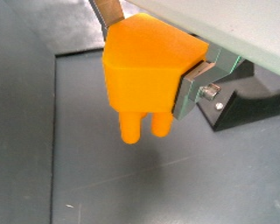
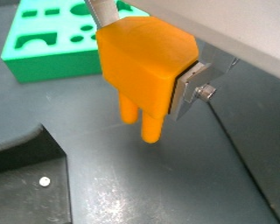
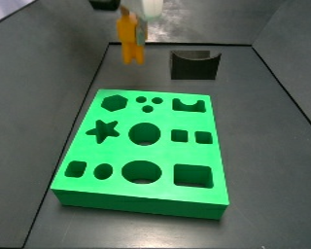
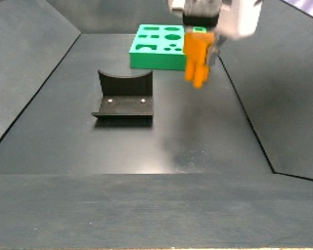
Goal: Pick up the 3 prong object. Move up. Move to above the board. Insert the 3 prong object.
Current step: Move to above the board.
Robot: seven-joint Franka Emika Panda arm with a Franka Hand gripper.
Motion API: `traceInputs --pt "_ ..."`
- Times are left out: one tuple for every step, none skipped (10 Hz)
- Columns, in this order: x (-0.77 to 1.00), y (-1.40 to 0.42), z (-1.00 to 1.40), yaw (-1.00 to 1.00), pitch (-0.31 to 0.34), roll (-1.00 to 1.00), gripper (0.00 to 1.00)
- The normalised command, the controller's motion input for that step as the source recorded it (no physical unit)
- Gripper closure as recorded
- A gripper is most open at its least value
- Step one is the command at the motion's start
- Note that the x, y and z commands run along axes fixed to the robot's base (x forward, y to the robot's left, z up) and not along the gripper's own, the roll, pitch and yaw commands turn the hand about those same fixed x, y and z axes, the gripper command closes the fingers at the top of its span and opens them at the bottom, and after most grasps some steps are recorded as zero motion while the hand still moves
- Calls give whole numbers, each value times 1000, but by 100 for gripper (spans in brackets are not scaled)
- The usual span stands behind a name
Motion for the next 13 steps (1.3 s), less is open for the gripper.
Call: traceInputs --pt "374 -228 1000 -114 -146 -180 100" --pt "399 -242 1000 -112 -121 -174 100" --pt "360 -213 1000 -79 -35 -166 100" --pt "309 -179 1000 -47 30 -156 100" --pt "287 -163 1000 -38 46 -149 100" --pt "181 -97 838 -19 80 -131 100" --pt "133 -71 723 -15 85 -125 100" --pt "80 -42 558 -12 81 -116 100" --pt "42 -26 335 -10 80 -111 100" --pt "23 -1000 499 1000 123 15 100" --pt "27 -1000 473 1000 124 29 100" --pt "27 -1000 493 1000 131 40 100" --pt "31 -1000 499 1000 134 35 100"
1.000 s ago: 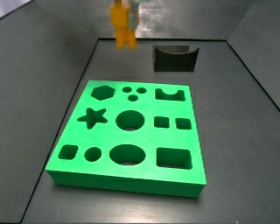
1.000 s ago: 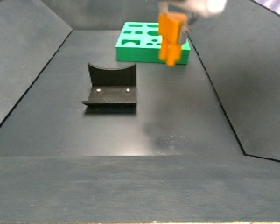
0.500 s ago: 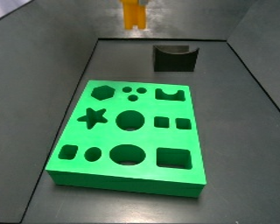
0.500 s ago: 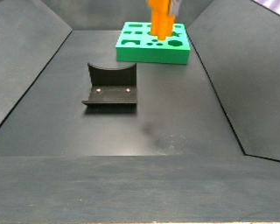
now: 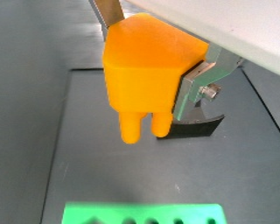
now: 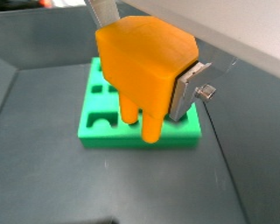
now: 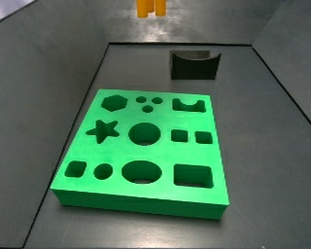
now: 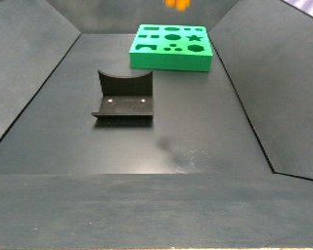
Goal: Pick up the 3 prong object. Move up. Move to above the board. Insert the 3 prong object.
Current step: Move to above the board, then insert the 3 prong object.
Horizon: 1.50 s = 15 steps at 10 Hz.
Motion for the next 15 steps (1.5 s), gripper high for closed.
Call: traceInputs --pt "35 -1000 493 1000 137 33 100" --pt "37 -1000 500 1000 139 32 100" --pt "47 -1000 513 1000 149 32 100" --pt "63 -1000 504 1000 155 30 100" --pt "84 -802 402 1000 177 32 100" --pt "91 -617 311 1000 189 33 100" --pt "83 -264 127 1000 224 39 100" --pt "76 -171 83 1000 241 44 100" --pt "58 -101 55 825 223 46 100" --pt "48 -82 51 659 197 49 100" --pt "49 -54 33 370 149 45 100" --pt "0 0 -34 0 -44 0 100" --pt "-69 0 -157 0 -127 -27 100" --pt "-126 106 0 0 -60 -67 100" --pt "0 569 -494 566 -129 -33 100"
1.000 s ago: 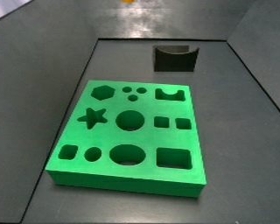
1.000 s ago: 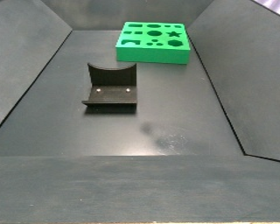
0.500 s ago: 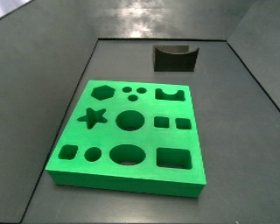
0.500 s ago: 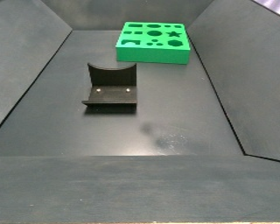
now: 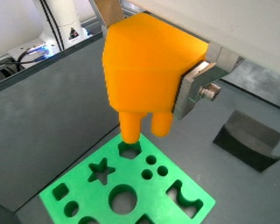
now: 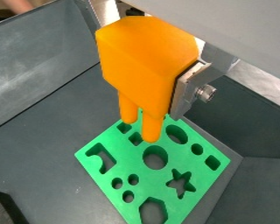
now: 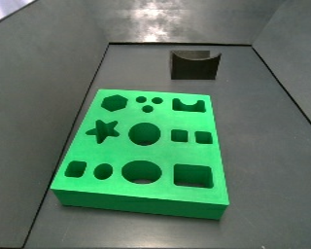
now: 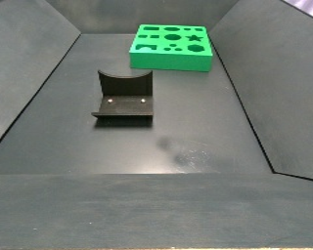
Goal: Pick up the 3 prong object. Move up. Move to above the board. Insert the 3 prong object.
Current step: Insert the 3 prong object.
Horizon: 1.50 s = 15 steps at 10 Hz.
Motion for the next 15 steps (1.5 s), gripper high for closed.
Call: traceInputs --pt "0 357 -623 809 -107 -10 100" --pt "0 323 -611 829 -37 0 100" --pt "217 331 -669 643 -9 21 100" --pt "391 349 -686 477 -3 96 100" --pt "0 0 0 0 -37 16 100" --pt "0 34 -417 177 -50 74 100" --pt "223 97 -694 0 -51 270 100" --pt "86 149 -711 -3 -74 290 100" --pt "51 117 -711 -137 -76 290 100" --pt "74 169 -660 -500 -106 237 100" --pt "0 89 -597 -774 -90 223 100" --pt "34 0 -566 -1000 -54 129 100" --pt "0 0 -471 -1000 -64 44 100" --pt "211 40 -37 -260 -53 -51 100" --pt "69 0 -14 -43 -10 -4 100"
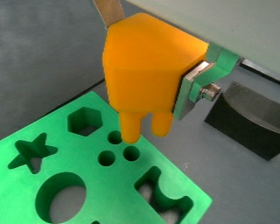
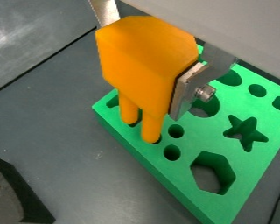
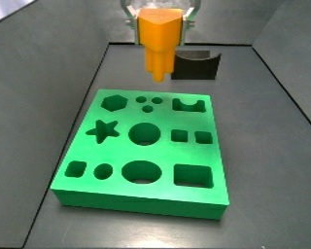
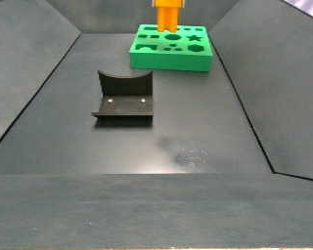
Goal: Pick up the 3 prong object. Move up. Move to above the board. Insert the 3 prong object.
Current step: Insert the 3 prong object.
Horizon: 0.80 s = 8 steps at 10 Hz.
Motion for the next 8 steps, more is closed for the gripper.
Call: traceInputs --pt "97 0 -334 0 -66 -26 100" --pt "200 0 -443 0 -80 -1 100" --pt "197 -9 -349 0 -73 0 100" --pt "17 -37 -266 6 -56 0 100" --pt "0 -94 -306 54 -50 53 100" --pt "-126 -160 -203 80 -44 69 100" --pt "-109 -203 -100 74 -50 61 100" --pt "-114 -151 -106 49 -89 16 100"
